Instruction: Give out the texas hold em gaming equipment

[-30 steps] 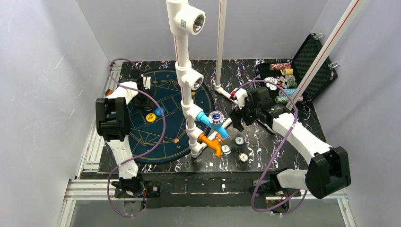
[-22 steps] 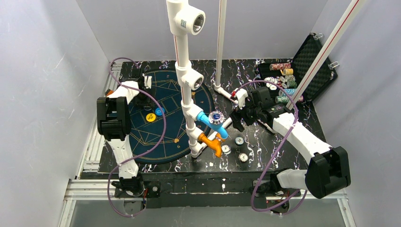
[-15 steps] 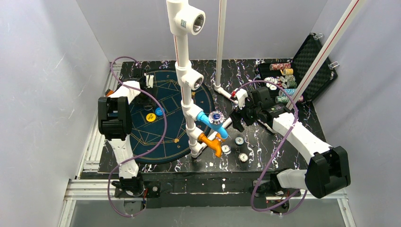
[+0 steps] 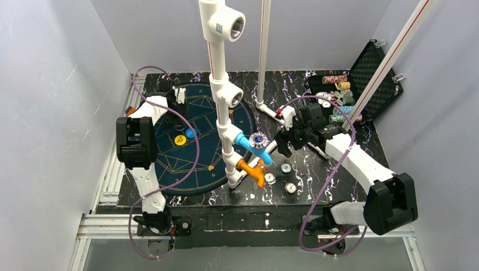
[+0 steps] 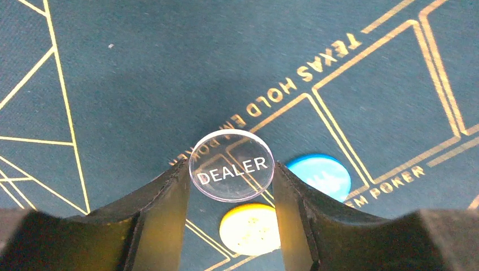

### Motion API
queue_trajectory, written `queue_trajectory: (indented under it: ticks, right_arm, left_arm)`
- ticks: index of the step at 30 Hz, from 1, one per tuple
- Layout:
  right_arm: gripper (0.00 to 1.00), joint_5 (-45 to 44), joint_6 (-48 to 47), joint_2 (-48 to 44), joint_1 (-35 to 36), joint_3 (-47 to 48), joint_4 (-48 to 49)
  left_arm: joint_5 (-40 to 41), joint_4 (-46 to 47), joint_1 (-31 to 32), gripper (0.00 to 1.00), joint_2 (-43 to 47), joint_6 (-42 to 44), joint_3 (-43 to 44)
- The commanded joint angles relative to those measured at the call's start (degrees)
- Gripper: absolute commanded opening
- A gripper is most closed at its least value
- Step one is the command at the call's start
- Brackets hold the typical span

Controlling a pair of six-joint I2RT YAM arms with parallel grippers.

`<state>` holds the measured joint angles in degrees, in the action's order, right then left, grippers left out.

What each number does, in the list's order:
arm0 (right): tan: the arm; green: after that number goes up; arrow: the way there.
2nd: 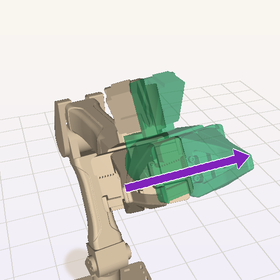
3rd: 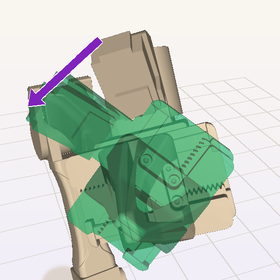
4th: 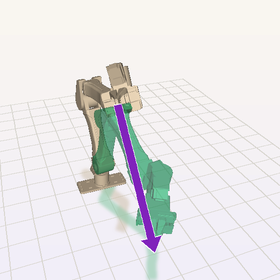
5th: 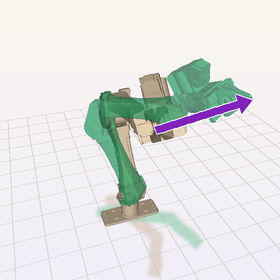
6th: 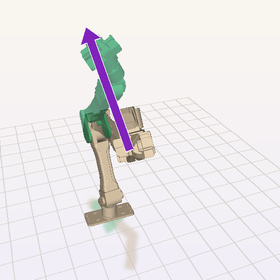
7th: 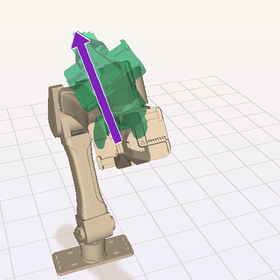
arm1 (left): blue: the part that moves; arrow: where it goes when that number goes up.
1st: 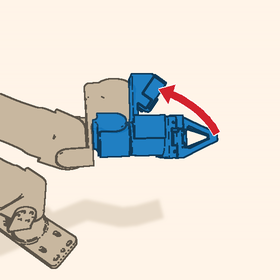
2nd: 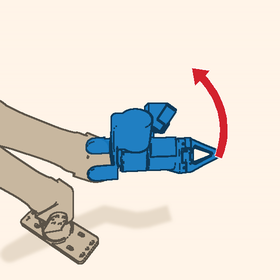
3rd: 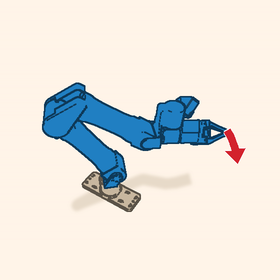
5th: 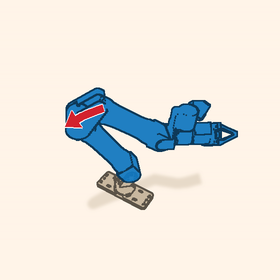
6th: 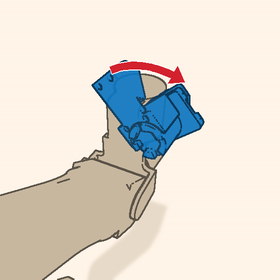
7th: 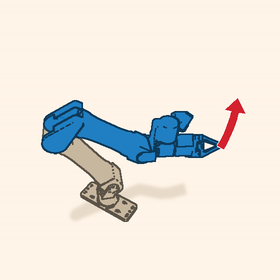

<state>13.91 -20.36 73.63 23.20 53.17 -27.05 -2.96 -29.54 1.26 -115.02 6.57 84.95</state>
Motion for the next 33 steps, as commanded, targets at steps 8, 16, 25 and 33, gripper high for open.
queue_trajectory:
  ticks: [8, 16, 25, 33]
  right_arm:
    - [1.00, 2.52, -0.92, 0.42, -1.87, 3.56, -0.99]
    - [1.00, 4.12, -0.65, 1.24, -3.67, 4.56, -1.96]
    - [1.00, 4.44, -0.65, 0.46, -4.63, 4.05, -2.31]
    - [1.00, 5.15, -0.39, 0.91, -5.00, 4.37, -2.32]
  left_arm:
    - [-13.95, -8.41, 10.36, 0.29, 12.00, -1.52, 0.79]
    - [-16.70, -6.32, 20.08, 0.29, 8.26, -3.77, -0.82]
    - [-15.13, -4.89, 25.11, 0.30, 5.25, -3.12, -2.51]
    - [-12.23, -3.34, 27.14, 0.34, 4.39, -2.17, -5.21]
